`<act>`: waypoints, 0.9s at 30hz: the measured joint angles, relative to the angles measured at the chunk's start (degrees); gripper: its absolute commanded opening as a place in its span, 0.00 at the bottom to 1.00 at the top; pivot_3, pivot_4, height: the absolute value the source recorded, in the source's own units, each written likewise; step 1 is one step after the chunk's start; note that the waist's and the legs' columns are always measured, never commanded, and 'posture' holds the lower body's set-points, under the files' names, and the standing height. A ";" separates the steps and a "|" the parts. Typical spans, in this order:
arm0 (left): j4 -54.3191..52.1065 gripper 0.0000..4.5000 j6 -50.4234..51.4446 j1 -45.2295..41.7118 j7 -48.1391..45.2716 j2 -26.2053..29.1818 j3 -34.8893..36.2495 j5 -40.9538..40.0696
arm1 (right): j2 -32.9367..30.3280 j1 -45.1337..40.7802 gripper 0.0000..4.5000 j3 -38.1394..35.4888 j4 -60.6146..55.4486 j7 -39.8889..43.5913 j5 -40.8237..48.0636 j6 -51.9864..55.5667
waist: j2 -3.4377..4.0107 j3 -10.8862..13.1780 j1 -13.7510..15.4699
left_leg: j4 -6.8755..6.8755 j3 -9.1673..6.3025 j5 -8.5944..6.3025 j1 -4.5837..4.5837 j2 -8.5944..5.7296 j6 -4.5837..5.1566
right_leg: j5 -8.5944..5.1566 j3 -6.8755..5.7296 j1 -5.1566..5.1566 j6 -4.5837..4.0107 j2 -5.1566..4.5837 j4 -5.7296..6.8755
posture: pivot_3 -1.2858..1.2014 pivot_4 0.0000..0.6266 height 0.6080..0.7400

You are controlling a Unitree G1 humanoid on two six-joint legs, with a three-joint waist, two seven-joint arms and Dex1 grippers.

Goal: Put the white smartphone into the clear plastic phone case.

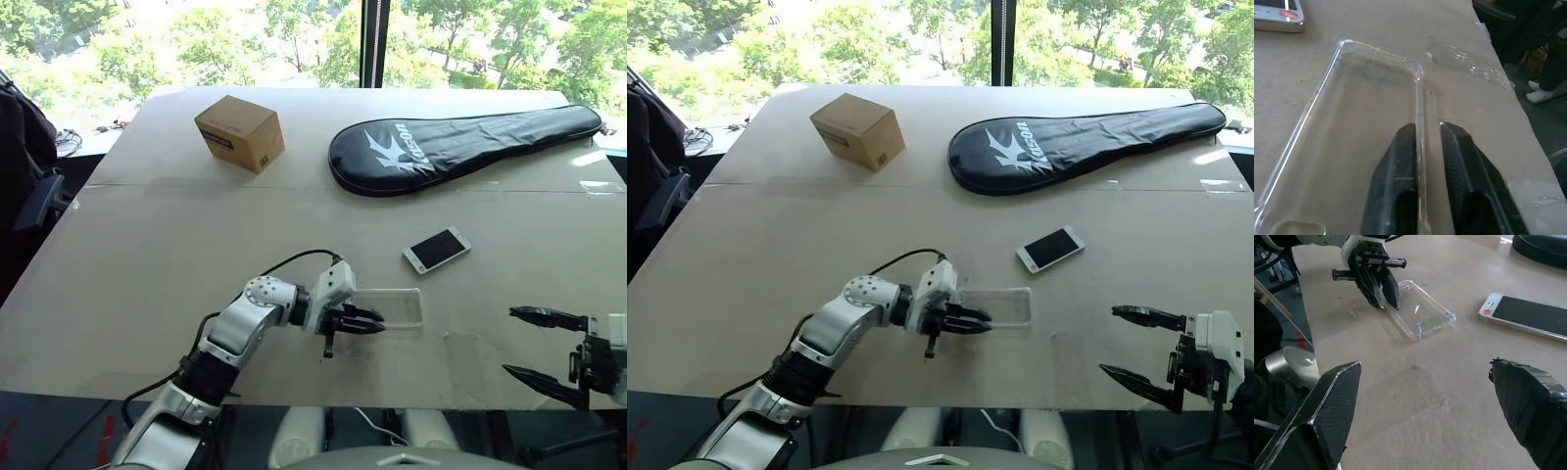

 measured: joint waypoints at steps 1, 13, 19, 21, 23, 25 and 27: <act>0.00 0.69 -0.22 0.00 0.07 -0.35 0.00 -0.01 | 0.08 -0.07 1.00 -0.24 -0.07 -0.02 0.05 0.00 | 0.00 0.00 0.00 | 0.01 0.00 0.00 0.00 0.00 0.00 | 0.00 0.00 0.00 0.00 0.01 0.00 | 0.52 0.24 1.00; -3.03 0.99 -1.97 -6.42 6.67 3.70 13.66 -1.77 | 5.74 -35.17 1.00 12.24 17.79 -10.09 -7.12 5.67 | -0.02 0.42 -1.35 | 0.31 0.00 0.16 -0.08 0.03 -0.28 | 0.02 0.00 -0.03 -0.01 0.01 0.08 | 0.52 0.24 1.00; -7.41 0.99 0.57 -5.77 9.15 7.57 15.78 -1.85 | 7.90 -52.49 1.00 22.50 40.28 -11.35 -20.56 -2.63 | -0.03 0.42 -0.95 | 0.36 -0.12 0.16 -0.94 0.01 -0.29 | 0.01 -0.21 -0.79 0.00 -0.07 0.00 | 0.52 0.24 1.00; -9.44 0.99 1.65 -4.52 10.47 7.89 16.01 -2.26 | 10.91 -57.17 1.00 24.42 49.00 -10.76 -22.37 -4.54 | -0.03 0.42 -1.25 | 0.54 -0.07 0.17 -1.44 0.00 -0.30 | 0.03 -0.19 -1.22 0.02 -0.12 0.12 | 0.52 0.24 1.00; -11.69 0.99 2.78 -3.96 12.23 7.92 16.22 -2.35 | 12.78 -62.39 1.00 24.72 56.03 -11.33 -23.48 -6.42 | -0.03 0.42 -1.57 | 0.60 -0.04 0.18 -1.56 -0.01 -0.31 | 0.07 -0.19 -1.34 0.08 -0.16 0.13 | 0.52 0.24 1.00; -13.36 0.99 3.39 -3.48 13.33 7.98 16.72 -2.60 | 12.85 -65.33 1.00 24.84 60.19 -12.15 -24.99 -7.37 | -0.03 0.42 -1.58 | 0.60 -0.06 0.18 -1.57 -0.01 -0.31 | 0.08 -0.21 -1.35 0.08 -0.16 0.13 | 0.52 0.24 1.00; -14.76 0.99 4.55 -2.52 15.11 7.94 18.24 -3.77 | 13.00 -68.71 1.00 25.31 65.56 -13.28 -27.19 -8.77 | -0.02 0.42 -1.56 | 0.59 -0.11 0.19 -1.57 0.00 -0.33 | 0.08 -0.25 -1.34 0.07 -0.16 0.14 | 0.52 0.24 1.00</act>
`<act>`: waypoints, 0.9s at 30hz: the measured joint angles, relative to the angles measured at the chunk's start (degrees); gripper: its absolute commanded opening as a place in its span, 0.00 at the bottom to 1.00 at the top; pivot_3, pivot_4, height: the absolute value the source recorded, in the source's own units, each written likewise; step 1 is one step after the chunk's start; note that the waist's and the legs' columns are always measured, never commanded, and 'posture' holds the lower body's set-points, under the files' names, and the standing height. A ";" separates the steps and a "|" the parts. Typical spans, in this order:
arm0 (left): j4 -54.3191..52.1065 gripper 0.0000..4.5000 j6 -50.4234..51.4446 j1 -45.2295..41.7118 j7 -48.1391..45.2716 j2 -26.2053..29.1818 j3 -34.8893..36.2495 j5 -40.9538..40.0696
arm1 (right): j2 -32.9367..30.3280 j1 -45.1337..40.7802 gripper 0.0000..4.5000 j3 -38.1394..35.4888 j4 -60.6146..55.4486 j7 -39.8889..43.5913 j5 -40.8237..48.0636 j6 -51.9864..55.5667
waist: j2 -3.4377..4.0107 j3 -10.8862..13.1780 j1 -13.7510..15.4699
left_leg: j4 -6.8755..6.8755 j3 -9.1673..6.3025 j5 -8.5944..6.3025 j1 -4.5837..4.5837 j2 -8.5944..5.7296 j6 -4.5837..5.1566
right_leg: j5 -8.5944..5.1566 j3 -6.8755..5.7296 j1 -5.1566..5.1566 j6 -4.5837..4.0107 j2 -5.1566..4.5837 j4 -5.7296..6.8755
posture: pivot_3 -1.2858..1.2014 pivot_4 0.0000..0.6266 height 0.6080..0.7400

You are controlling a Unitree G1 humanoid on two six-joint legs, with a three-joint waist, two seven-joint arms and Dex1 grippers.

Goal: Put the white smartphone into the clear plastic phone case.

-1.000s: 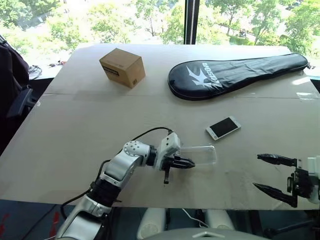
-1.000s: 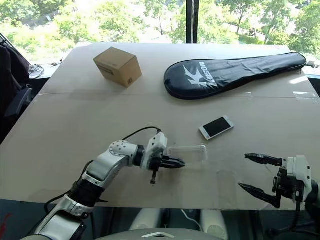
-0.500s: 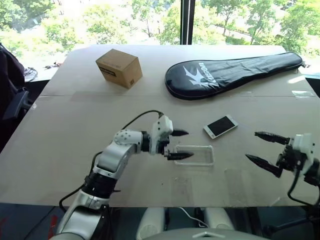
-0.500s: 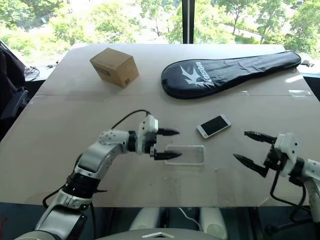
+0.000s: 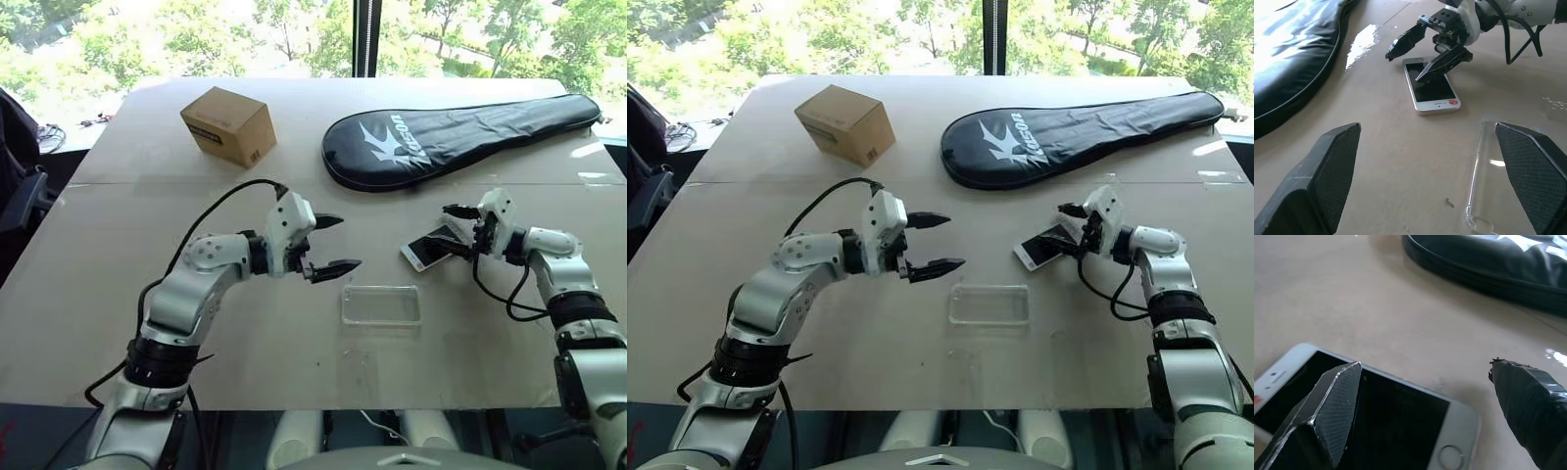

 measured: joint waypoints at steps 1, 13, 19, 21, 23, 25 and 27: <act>-0.44 0.99 0.56 0.35 0.49 -0.01 0.62 -0.50 | 0.04 -1.35 1.00 0.46 1.80 0.39 -0.66 -0.27 | 0.01 -0.01 0.00 | 0.00 -0.01 0.00 0.01 0.00 0.00 | 0.00 -0.01 0.00 0.00 0.00 0.02 | 0.52 0.24 1.00; 0.05 0.99 0.43 1.95 0.66 0.24 0.12 -0.71 | -8.42 5.84 1.00 1.17 -7.95 19.47 1.96 10.40 | 0.00 -0.13 1.48 | 0.02 -0.17 0.00 0.06 -0.05 0.00 | 0.00 -0.18 0.16 0.00 -0.09 -0.01 | 0.52 0.24 1.00; 2.70 0.99 -0.06 0.56 -1.29 -1.05 -1.74 -0.78 | -6.68 18.08 1.00 -1.35 -23.30 14.35 4.15 8.93 | -0.04 -0.19 1.58 | 0.04 -0.17 0.00 0.07 -0.05 0.00 | 0.01 -0.18 0.16 0.00 -0.08 0.04 | 0.52 0.24 1.00; 3.71 0.99 -0.25 -0.83 -2.34 -1.54 -2.44 -0.88 | -6.32 21.98 1.00 -1.41 -28.45 12.60 4.29 8.67 | -0.05 -0.21 1.50 | 0.05 -0.15 0.00 0.09 -0.05 0.00 | 0.01 -0.16 0.16 0.00 -0.06 0.05 | 0.52 0.24 1.00; 4.38 0.99 -0.73 -1.28 -3.12 -1.55 -2.77 -0.83 | -5.95 23.91 1.00 -1.37 -30.97 11.01 4.24 8.36 | -0.06 -0.23 1.35 | 0.05 -0.14 0.00 0.15 -0.05 0.00 | 0.01 -0.13 0.19 0.00 -0.03 0.07 | 0.52 0.24 1.00; 6.28 0.99 -1.17 -2.19 -3.89 -1.56 -3.01 -0.70 | -4.40 24.87 1.00 -1.18 -32.00 7.30 3.44 7.06 | -0.08 -0.24 0.96 | 0.04 -0.12 0.00 0.31 -0.05 -0.01 | 0.01 -0.09 0.30 0.00 0.01 0.11 | 0.52 0.24 1.00; 6.74 0.99 -1.39 -2.54 -4.19 -1.63 -3.12 -0.68 | -3.87 24.89 1.00 -0.84 -31.99 5.27 2.89 6.30 | -0.09 -0.24 0.51 | 0.04 -0.08 0.00 0.58 -0.05 -0.01 | 0.01 -0.05 0.53 0.00 0.01 0.12 | 0.52 0.24 1.00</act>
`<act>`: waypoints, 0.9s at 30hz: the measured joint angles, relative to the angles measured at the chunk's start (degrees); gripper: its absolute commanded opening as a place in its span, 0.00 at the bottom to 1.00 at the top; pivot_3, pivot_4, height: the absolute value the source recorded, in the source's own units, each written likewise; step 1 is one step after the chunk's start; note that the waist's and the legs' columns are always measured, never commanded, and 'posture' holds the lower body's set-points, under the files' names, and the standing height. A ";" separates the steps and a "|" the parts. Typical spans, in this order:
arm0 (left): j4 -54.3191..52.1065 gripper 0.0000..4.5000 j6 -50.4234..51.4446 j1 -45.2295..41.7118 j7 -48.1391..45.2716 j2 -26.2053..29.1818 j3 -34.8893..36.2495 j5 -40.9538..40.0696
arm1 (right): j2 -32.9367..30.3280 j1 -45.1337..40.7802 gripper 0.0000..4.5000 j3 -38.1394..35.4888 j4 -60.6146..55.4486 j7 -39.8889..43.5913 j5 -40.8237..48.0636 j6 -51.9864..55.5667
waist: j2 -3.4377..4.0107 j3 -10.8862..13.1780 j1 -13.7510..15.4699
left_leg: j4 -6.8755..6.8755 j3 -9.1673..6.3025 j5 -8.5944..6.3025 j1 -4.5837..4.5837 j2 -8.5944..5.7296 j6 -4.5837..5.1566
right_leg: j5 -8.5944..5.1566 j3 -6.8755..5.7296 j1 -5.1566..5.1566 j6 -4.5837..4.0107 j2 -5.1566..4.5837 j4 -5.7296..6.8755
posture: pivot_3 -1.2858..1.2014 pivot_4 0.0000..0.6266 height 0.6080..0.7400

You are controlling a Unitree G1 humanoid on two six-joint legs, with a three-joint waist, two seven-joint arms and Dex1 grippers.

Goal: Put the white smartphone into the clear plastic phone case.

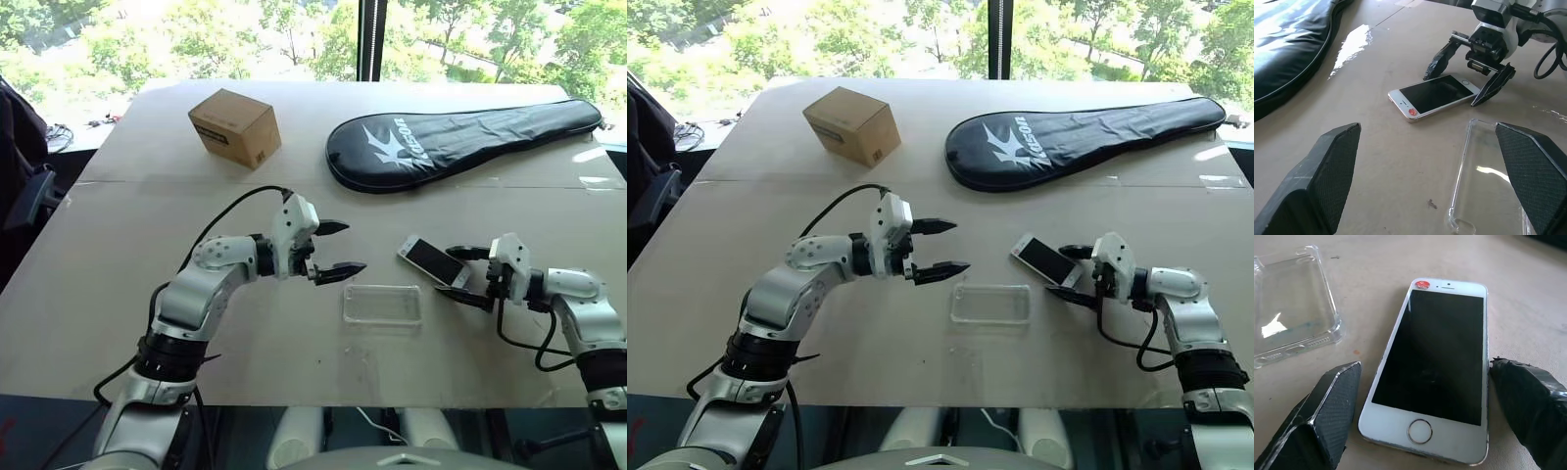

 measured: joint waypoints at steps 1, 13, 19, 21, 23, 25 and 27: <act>0.12 0.99 -0.18 -0.30 -0.05 -0.16 -0.12 0.02 | 0.17 -0.01 1.00 0.24 0.00 -0.75 -0.33 -0.19 | 0.00 0.00 -0.21 | 0.00 0.00 0.00 0.16 0.00 0.00 | 0.00 0.00 0.17 0.00 0.00 -0.01 | 0.52 0.24 1.00; 0.07 0.99 -0.42 0.03 -0.49 0.20 -0.98 0.07 | 1.17 2.01 1.00 1.84 -2.92 -9.18 -1.39 3.09 | -0.45 -0.30 -0.55 | -0.14 0.04 -0.15 1.27 0.08 0.26 | 0.00 0.18 1.25 -0.01 0.10 -0.11 | 0.52 0.24 1.00; 0.06 1.00 -0.39 0.15 -0.51 0.45 -1.05 0.07 | 1.19 3.46 0.83 2.43 -6.40 -11.10 -1.29 8.18 | -0.67 -0.48 -0.52 | -0.14 0.03 -0.15 1.30 0.09 0.27 | 0.00 0.20 1.27 -0.03 0.09 -0.11 | 0.52 0.24 1.00; 0.06 1.00 -0.39 0.15 -0.53 0.46 -1.06 0.07 | 1.17 3.67 0.66 2.47 -7.27 -11.53 -1.21 9.83 | -0.67 -0.48 -0.50 | -0.14 0.03 -0.16 1.29 0.09 0.27 | 0.00 0.19 1.27 -0.03 0.08 -0.11 | 0.52 0.24 1.00; 0.06 1.00 -0.39 0.14 -0.57 0.58 -1.13 0.07 | 1.17 3.73 0.65 2.42 -7.82 -11.84 -1.07 10.83 | -0.68 -0.48 -0.49 | -0.14 0.03 -0.16 1.28 0.10 0.27 | 0.00 0.19 1.27 -0.03 0.07 -0.12 | 0.52 0.24 1.00; 0.06 1.00 -0.39 0.14 -0.60 0.70 -1.31 0.14 | 1.25 3.87 0.65 2.28 -8.15 -11.99 -0.67 11.51 | -0.68 -0.48 -0.49 | -0.14 0.02 -0.16 1.27 0.10 0.28 | 0.00 0.19 1.26 -0.03 0.07 -0.13 | 0.52 0.24 1.00; 0.06 1.00 -0.39 0.15 -0.61 0.77 -1.55 0.16 | 1.57 3.79 0.65 2.08 -8.26 -12.24 -0.46 11.66 | -0.68 -0.48 -0.50 | -0.14 0.02 -0.17 1.26 0.10 0.28 | 0.00 0.19 1.26 -0.03 0.06 -0.14 | 0.52 0.24 1.00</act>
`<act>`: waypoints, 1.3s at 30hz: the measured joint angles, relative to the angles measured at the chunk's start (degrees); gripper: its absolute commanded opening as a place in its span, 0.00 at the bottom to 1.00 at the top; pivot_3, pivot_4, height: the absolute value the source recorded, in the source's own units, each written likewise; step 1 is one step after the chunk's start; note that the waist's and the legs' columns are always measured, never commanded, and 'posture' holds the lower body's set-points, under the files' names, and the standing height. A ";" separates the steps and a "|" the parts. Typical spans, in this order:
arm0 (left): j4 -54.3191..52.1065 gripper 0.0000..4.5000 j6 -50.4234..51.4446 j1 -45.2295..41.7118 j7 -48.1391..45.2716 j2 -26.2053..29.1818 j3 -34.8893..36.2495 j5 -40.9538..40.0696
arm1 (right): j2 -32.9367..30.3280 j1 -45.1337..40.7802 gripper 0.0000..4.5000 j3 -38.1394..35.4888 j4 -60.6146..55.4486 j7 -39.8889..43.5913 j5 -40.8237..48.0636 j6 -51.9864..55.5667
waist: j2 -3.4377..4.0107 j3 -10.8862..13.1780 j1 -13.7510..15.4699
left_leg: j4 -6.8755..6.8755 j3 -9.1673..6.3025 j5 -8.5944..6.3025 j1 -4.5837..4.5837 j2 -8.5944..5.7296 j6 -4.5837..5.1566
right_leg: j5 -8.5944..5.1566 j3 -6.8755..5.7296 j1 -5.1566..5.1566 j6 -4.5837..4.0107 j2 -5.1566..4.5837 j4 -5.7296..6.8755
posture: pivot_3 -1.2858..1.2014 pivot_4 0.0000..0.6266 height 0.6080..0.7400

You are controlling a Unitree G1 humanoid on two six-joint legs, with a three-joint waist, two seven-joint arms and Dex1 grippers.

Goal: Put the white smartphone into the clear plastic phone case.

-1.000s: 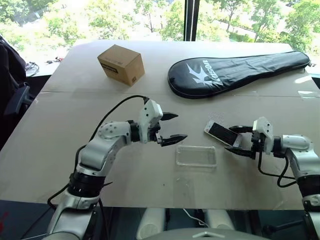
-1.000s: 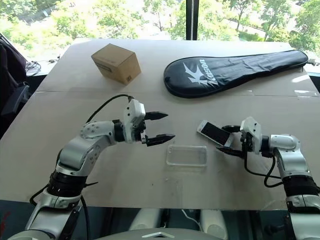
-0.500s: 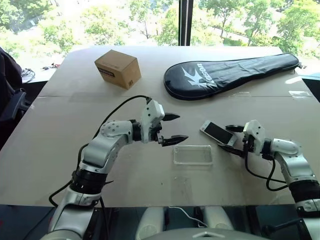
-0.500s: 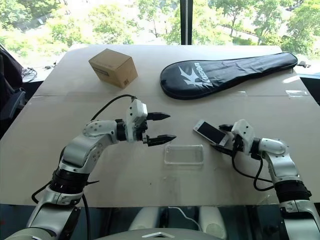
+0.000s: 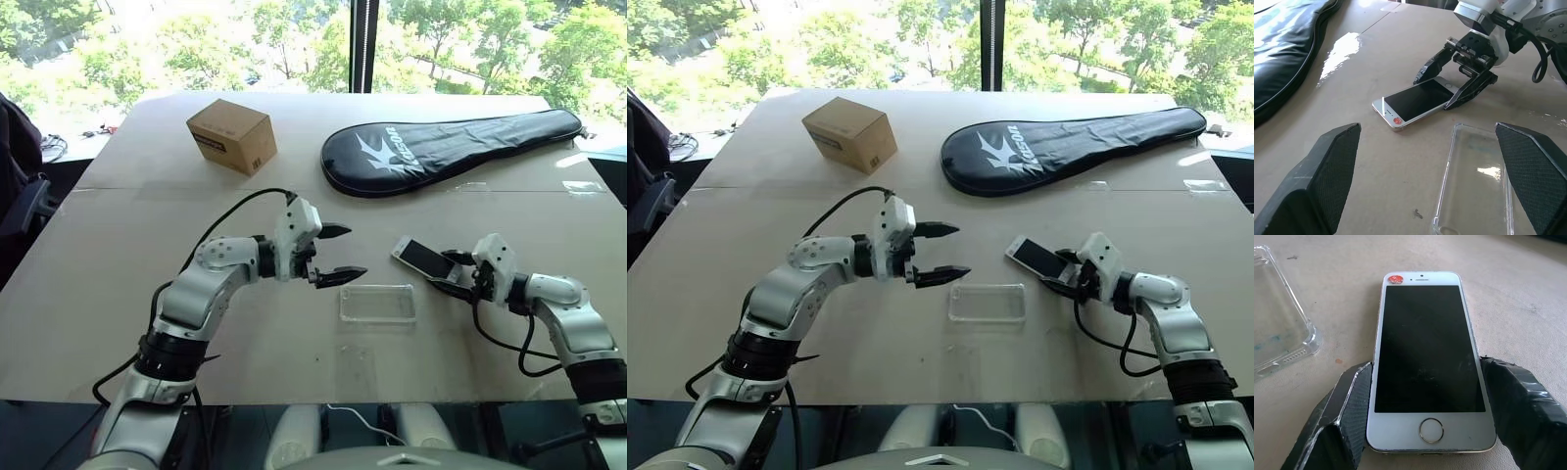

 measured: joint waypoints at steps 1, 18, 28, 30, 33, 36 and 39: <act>0.00 1.00 0.00 0.00 0.01 0.00 -0.08 0.00 | 0.14 -0.18 0.65 -0.12 -0.04 -0.11 0.05 -0.16 | 0.00 0.00 -0.01 | 0.00 0.00 0.00 -0.01 0.00 0.00 | 0.00 0.00 -0.01 0.00 0.00 0.00 | 0.52 0.24 1.00; -0.91 0.01 1.15 1.02 -0.06 -0.14 0.13 -1.57 | -11.59 2.52 0.65 1.20 -18.15 17.23 7.88 -0.38 | 0.62 0.44 0.90 | 0.05 -0.12 0.15 -1.85 -0.07 -0.26 | 0.01 -0.22 -1.68 0.02 -0.08 -0.08 | 0.52 0.24 1.00; -0.77 0.01 1.07 -0.47 -2.34 -3.04 -3.88 -1.30 | -14.07 1.80 0.65 6.79 -19.63 16.49 1.85 -0.43 | 0.63 0.45 1.14 | 0.17 -0.13 0.16 -1.86 -0.09 -0.27 | 0.02 -0.23 -1.72 0.04 0.01 0.04 | 0.52 0.24 1.00; -0.25 0.01 0.64 -0.65 -3.26 -3.02 -5.62 -0.38 | -13.82 1.31 0.65 7.44 -20.51 15.66 1.70 1.34 | 0.63 0.45 1.14 | 0.17 -0.13 0.16 -1.86 -0.10 -0.28 | 0.02 -0.23 -1.72 0.03 0.01 0.04 | 0.52 0.24 1.00; 1.73 0.01 -0.41 -0.81 -4.26 -3.01 -7.74 1.39 | -13.82 1.22 0.65 8.37 -20.58 15.18 1.06 2.29 | 0.63 0.45 1.29 | 0.18 -0.13 0.16 -1.87 -0.10 -0.27 | 0.02 -0.23 -1.72 0.04 0.03 0.04 | 0.52 0.24 1.00; 3.69 0.01 -1.62 -0.82 -4.89 -3.26 -9.49 3.05 | -13.93 1.17 0.65 8.64 -20.89 15.04 0.74 2.65 | 0.63 0.45 1.32 | 0.18 -0.13 0.16 -1.87 -0.10 -0.27 | 0.02 -0.23 -1.72 0.04 0.07 0.04 | 0.52 0.24 1.00; 4.20 0.01 -2.63 -0.69 -5.24 -3.98 -10.81 3.77 | -13.99 1.18 0.65 8.74 -21.56 14.75 0.47 3.31 | 0.63 0.45 1.29 | 0.18 -0.13 0.16 -1.86 -0.10 -0.27 | 0.02 -0.23 -1.72 0.04 0.05 0.04 | 0.52 0.24 1.00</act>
